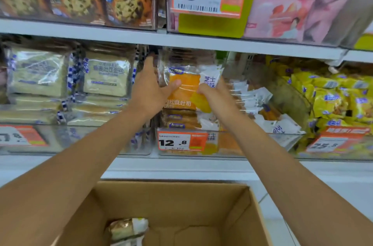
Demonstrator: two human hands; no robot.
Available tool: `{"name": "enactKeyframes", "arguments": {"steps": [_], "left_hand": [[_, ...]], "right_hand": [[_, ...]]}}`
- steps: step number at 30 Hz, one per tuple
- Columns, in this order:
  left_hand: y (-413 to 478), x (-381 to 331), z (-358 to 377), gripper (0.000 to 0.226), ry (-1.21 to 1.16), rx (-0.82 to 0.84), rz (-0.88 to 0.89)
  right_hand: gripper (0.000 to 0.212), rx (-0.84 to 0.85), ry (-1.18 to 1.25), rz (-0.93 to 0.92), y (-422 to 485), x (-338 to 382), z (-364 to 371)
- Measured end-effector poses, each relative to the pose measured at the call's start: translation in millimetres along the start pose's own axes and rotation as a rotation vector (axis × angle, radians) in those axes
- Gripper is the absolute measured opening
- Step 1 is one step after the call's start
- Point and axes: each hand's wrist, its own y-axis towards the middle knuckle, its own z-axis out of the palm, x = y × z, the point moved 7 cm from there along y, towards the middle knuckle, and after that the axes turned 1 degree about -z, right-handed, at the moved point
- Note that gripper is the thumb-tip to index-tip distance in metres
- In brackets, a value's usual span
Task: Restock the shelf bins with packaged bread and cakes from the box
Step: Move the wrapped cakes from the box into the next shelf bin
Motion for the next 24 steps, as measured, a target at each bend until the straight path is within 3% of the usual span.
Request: {"name": "enactKeyframes", "arguments": {"steps": [1, 3, 9, 13, 15, 17, 18, 21, 24], "left_hand": [[-2.0, 3.2, -0.4, 0.093, -0.01, 0.016, -0.03], [-5.9, -0.1, -0.7, 0.105, -0.01, 0.06, -0.009], [-8.9, -8.5, -0.2, 0.1, 0.263, 0.034, 0.047], [-17.7, -8.0, -2.6, 0.107, 0.226, -0.021, 0.044], [-25.8, -5.5, -9.3, 0.107, 0.203, -0.07, 0.002], [-39.7, -9.7, -17.0, 0.091, 0.198, -0.143, -0.006], [-50.5, -15.6, -20.3, 0.075, 0.207, -0.173, 0.022], [-93.0, -23.8, -21.1, 0.035, 0.178, -0.144, 0.055], [-137.2, 4.1, -9.1, 0.025, 0.097, -0.011, -0.056]], "right_hand": [[0.036, -0.012, -0.009, -0.013, -0.1, -1.0, -0.2], [0.036, -0.041, -0.02, -0.02, -1.2, -3.2, -2.8], [0.049, -0.019, -0.16, -0.086, -6.4, -1.9, -1.6], [0.057, -0.055, -0.186, -0.06, -20.0, -2.8, -10.2], [0.077, -0.102, -0.251, -0.045, -29.0, -3.7, -17.9], [0.094, -0.157, -0.342, -0.042, -41.7, -4.2, -26.1], [0.092, -0.19, -0.396, -0.077, -49.8, -2.9, -29.4], [0.061, -0.294, -0.525, -0.261, -81.8, 4.9, -32.8], [0.041, -0.193, -0.526, -0.255, -120.7, -13.5, -17.4]]}}
